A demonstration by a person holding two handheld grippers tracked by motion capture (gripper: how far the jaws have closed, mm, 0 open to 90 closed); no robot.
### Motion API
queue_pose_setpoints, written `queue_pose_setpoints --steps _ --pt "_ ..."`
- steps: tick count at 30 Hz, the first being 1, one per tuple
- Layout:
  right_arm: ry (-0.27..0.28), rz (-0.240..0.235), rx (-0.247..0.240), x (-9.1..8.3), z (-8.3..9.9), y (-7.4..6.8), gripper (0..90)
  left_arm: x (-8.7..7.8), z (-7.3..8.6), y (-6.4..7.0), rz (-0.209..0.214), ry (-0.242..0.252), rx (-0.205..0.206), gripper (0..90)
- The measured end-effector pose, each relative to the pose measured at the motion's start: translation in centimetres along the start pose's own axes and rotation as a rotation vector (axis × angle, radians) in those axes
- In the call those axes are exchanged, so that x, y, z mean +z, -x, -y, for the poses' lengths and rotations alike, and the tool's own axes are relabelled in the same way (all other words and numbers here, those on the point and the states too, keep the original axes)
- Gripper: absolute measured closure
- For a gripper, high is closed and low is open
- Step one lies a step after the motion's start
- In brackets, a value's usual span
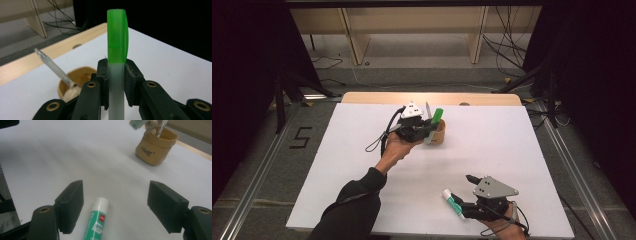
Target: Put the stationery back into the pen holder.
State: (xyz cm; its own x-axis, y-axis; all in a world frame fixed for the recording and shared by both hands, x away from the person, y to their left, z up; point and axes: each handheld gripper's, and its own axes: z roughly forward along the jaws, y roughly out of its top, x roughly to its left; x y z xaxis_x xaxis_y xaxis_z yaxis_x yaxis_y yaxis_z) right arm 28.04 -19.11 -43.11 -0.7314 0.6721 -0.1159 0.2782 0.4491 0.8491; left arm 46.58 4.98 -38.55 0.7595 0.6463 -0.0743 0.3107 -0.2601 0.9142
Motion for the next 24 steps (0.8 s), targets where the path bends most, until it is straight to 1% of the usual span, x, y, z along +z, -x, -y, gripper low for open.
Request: queue_pose_setpoints --steps 3,4,7,8,9,11,13,14,17,18,19,20,21,24 --pt "-0.004 0.0 0.001 -0.1 0.1 0.0 30.2 0.4 -0.4 -0.1 -0.003 0.013 -0.01 76.1" --pt "-0.005 0.002 0.0 -0.1 0.2 0.0 30.3 0.8 -0.8 -0.3 0.004 0.019 -0.024 76.1" --pt "-0.007 0.004 0.002 -0.2 0.3 0.0 30.5 1.2 -1.0 -0.4 -0.009 0.021 -0.017 76.1" --pt "-0.007 0.007 -0.005 -0.2 0.3 0.0 30.6 1.6 -1.2 -0.5 -0.013 0.031 -0.026 76.1" --pt "-0.007 0.007 -0.005 -0.2 0.3 0.0 30.6 1.6 -1.2 -0.5 -0.013 0.031 -0.026 76.1" --pt "-0.004 0.01 -0.006 -0.3 0.2 0.0 30.6 2.2 -1.4 -0.9 -0.016 0.029 -0.03 76.1" --pt "-0.003 0.011 -0.006 -0.3 0.2 0.0 30.7 2.4 -1.4 -1.0 -0.014 0.03 -0.036 76.1" --pt "-0.004 0.015 -0.011 -0.3 0.2 0.0 30.7 2.9 -1.4 -1.2 -0.025 0.031 -0.039 76.1" --pt "-0.004 0.014 -0.009 -0.2 0.2 0.0 31.1 3.3 -1.4 -1.5 -0.033 0.037 -0.039 76.0" --pt "-0.002 0.016 -0.013 -0.2 0.2 0.0 31.9 3.7 -1.3 -1.9 -0.036 0.036 -0.065 76.0" --pt "-0.002 0.016 -0.013 -0.2 0.2 0.0 31.9 3.7 -1.3 -1.9 -0.036 0.036 -0.065 76.0" --pt "-0.002 0.013 -0.009 -0.2 0.3 0.0 32.3 4.1 -1.2 -2.2 -0.055 0.038 -0.067 76.0" --pt "-0.002 0.011 -0.005 -0.2 0.3 0.0 32.2 4.1 -1.2 -2.2 -0.055 0.038 -0.067 76.1" --pt "-0.002 0.009 -0.003 -0.2 0.2 0.1 32.3 4.6 -0.9 -2.7 -0.066 0.042 -0.085 76.2"
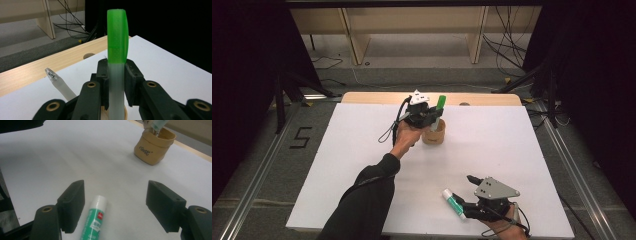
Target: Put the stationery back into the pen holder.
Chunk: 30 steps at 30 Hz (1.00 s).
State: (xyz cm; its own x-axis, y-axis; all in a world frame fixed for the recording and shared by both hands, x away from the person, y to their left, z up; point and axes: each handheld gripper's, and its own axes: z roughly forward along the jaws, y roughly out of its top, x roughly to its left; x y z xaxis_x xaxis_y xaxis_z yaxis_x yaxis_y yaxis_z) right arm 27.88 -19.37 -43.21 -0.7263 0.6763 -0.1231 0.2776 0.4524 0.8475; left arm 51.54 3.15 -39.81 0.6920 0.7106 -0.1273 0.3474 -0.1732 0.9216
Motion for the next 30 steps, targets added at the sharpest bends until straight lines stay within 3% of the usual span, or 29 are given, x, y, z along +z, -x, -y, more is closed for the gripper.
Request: queue_pose_setpoints --steps 4,13,23,30 --pt "0.002 0.002 -0.003 0.0 0.0 0.0 32.6 0.5 0.1 -0.2 -0.002 0.019 -0.027 76.1" --pt "0.005 0.004 -0.014 -0.1 0.0 -0.2 33.2 1.5 0.4 -0.2 -0.022 0.012 -0.033 76.1" --pt "-0.002 0.002 -0.025 0.1 0.0 -0.3 33.2 2.3 0.9 0.0 -0.027 -0.006 -0.013 75.9" --pt "-0.002 0.005 -0.026 0.1 0.0 -0.3 33.2 2.5 1.1 0.1 -0.063 -0.021 0.009 75.5"
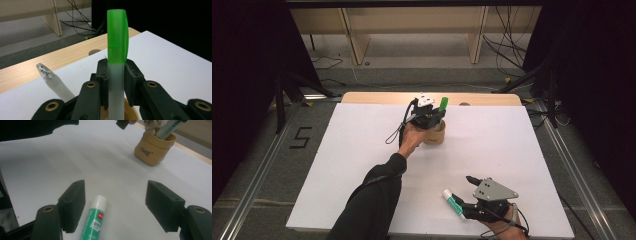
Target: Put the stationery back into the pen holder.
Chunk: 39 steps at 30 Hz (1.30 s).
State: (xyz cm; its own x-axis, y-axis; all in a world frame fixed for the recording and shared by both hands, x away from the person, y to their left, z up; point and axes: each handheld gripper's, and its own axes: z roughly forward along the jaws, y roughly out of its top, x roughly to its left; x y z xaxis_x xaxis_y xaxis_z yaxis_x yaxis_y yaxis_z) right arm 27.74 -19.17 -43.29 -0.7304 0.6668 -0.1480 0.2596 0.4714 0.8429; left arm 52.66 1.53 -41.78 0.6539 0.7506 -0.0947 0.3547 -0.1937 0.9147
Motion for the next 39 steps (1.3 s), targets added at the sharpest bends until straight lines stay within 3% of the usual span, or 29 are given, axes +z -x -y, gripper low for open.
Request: queue_pose_setpoints --steps 6,7,8,11,12,14,17,18,19,20,25,26,31,32,39 --pt "-0.004 0.0 -0.002 0.1 0.0 0.0 33.2 0.1 0.0 -0.1 -0.018 -0.011 -0.017 73.8" --pt "-0.005 0.002 -0.004 0.1 0.0 0.0 33.2 0.1 0.0 -0.1 -0.018 -0.011 -0.017 69.6" --pt "-0.006 0.003 -0.004 0.1 0.0 0.0 33.1 0.2 -0.1 0.0 -0.033 -0.035 -0.02 57.5" --pt "-0.005 0.004 -0.007 0.0 0.0 0.1 33.1 -0.2 -0.2 0.2 -0.017 -0.031 -0.002 53.4" --pt "-0.003 0.006 -0.003 0.0 0.0 0.1 33.0 -0.8 -0.5 0.4 0.015 -0.036 -0.006 47.7" --pt "-0.002 0.008 0.0 -0.1 0.0 0.2 33.0 -1.5 -0.9 0.7 0.021 -0.061 0.005 35.6" --pt "-0.001 0.009 0.002 -0.1 0.0 0.2 32.9 -2.4 -1.4 0.7 0.045 -0.073 -0.025 29.2" --pt "-0.019 0.018 0.006 0.0 0.0 0.2 33.0 -3.3 -1.9 0.7 0.067 -0.09 -0.065 23.9" --pt "-0.024 0.02 0.011 0.1 0.0 0.2 32.9 -3.3 -1.9 0.7 0.067 -0.09 -0.065 22.5" --pt "-0.034 0.018 0.018 0.1 0.0 0.3 32.8 -4.3 -2.1 0.9 0.081 -0.093 -0.048 22.5" --pt "-0.056 0.014 0.062 0.4 0.1 0.5 32.3 -6.1 -1.9 1.1 0.11 -0.102 -0.052 21.8" --pt "-0.06 0.014 0.072 0.3 0.1 0.6 32.3 -6.9 -1.4 1.1 0.131 -0.115 -0.056 21.6" --pt "-0.076 0.014 0.117 0.4 0.2 1.0 32.0 -8.3 -0.4 1.3 0.146 -0.128 -0.05 19.3" --pt "-0.078 0.015 0.12 0.4 0.2 1.0 31.9 -9.3 0.2 1.3 0.14 -0.107 -0.049 19.0" --pt "-0.089 0.002 0.147 0.6 0.3 1.1 31.7 -11.8 2.4 0.8 0.162 -0.1 -0.054 18.0"
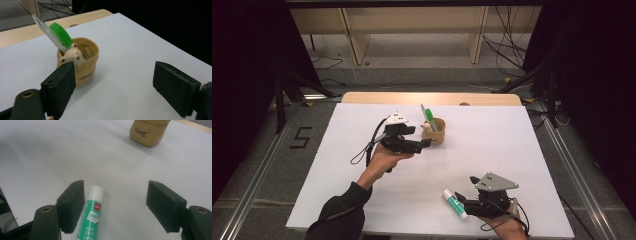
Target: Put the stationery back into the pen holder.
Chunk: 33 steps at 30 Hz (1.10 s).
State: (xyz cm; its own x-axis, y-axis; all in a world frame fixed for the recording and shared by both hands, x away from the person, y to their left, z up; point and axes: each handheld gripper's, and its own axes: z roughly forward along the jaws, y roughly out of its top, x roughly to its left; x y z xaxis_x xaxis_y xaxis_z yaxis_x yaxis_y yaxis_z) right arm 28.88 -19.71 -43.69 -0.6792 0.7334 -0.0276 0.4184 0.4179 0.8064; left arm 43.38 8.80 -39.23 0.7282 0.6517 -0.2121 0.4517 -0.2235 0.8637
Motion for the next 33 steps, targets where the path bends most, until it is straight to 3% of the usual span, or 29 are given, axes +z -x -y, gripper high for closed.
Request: queue_pose_setpoints --steps 6,14,15,33 --pt "-0.011 -0.008 0.008 0.2 0.0 0.0 31.5 -0.8 1.2 -0.2 0.003 -0.011 -0.004 16.3" --pt "-0.033 -0.028 0.028 0.4 0.3 0.1 31.0 -2.3 2.6 0.4 0.004 -0.026 0.02 15.6" --pt "-0.033 -0.023 0.026 0.4 0.3 0.1 31.1 -2.8 2.8 0.4 -0.015 -0.019 0.027 15.6" --pt "-0.072 -0.01 0.024 0.7 0.1 -0.3 30.3 -4.9 5.8 -0.1 -0.031 -0.027 0.007 14.4"
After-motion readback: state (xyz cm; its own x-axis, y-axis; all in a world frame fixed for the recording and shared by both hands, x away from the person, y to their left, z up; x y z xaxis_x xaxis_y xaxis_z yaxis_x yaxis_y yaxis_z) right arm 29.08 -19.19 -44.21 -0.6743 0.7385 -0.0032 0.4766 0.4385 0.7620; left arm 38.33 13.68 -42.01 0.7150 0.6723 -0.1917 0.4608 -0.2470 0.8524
